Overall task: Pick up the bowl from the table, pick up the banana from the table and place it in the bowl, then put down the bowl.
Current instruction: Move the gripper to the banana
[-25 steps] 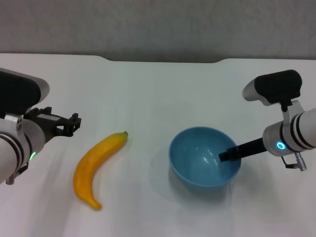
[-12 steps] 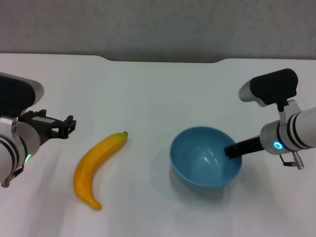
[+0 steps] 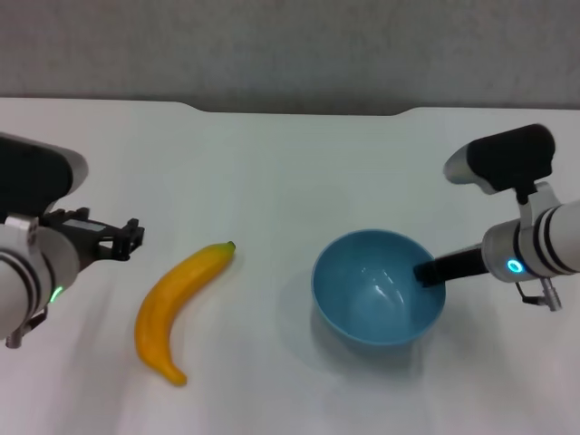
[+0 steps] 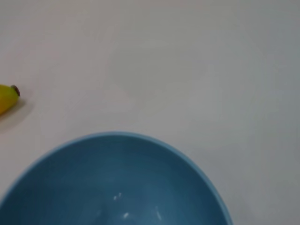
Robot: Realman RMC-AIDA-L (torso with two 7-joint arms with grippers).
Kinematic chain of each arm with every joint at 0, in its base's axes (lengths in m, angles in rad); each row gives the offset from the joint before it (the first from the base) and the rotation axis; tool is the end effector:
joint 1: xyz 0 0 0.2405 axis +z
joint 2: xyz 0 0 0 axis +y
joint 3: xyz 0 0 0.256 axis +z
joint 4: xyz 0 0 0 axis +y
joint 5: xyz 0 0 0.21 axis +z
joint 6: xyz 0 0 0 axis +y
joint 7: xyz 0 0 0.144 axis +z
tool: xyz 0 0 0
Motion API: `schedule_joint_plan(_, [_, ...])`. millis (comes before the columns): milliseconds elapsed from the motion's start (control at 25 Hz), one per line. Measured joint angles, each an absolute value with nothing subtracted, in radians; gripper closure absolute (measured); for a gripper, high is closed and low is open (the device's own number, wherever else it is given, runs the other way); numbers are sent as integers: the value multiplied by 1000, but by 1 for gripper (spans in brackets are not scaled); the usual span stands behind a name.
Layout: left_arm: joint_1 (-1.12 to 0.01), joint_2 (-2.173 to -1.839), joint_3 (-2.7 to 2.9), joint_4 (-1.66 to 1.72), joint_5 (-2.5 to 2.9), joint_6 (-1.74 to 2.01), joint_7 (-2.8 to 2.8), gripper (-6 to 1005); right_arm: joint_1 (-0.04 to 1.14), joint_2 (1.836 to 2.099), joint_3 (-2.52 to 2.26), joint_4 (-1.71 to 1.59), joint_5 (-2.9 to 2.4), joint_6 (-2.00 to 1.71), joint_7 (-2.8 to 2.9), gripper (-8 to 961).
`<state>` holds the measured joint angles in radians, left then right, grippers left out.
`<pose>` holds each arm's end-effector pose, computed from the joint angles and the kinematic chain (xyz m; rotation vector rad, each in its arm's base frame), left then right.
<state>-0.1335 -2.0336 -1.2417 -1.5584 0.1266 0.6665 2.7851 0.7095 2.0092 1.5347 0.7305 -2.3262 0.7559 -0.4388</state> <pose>-0.2265 0.3416 0.0014 -1.8342 -0.8540 -0.0111 0.2407 0.4135 -0.0572 -2.2664 1.1425 -0.1498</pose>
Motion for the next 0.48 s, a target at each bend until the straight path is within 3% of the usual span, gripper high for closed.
schedule_joint_plan(480, [-183, -2025, -1202, -1583, 52, 785, 2842, 343, 574, 2005, 1555, 990, -2330, 775, -431, 919])
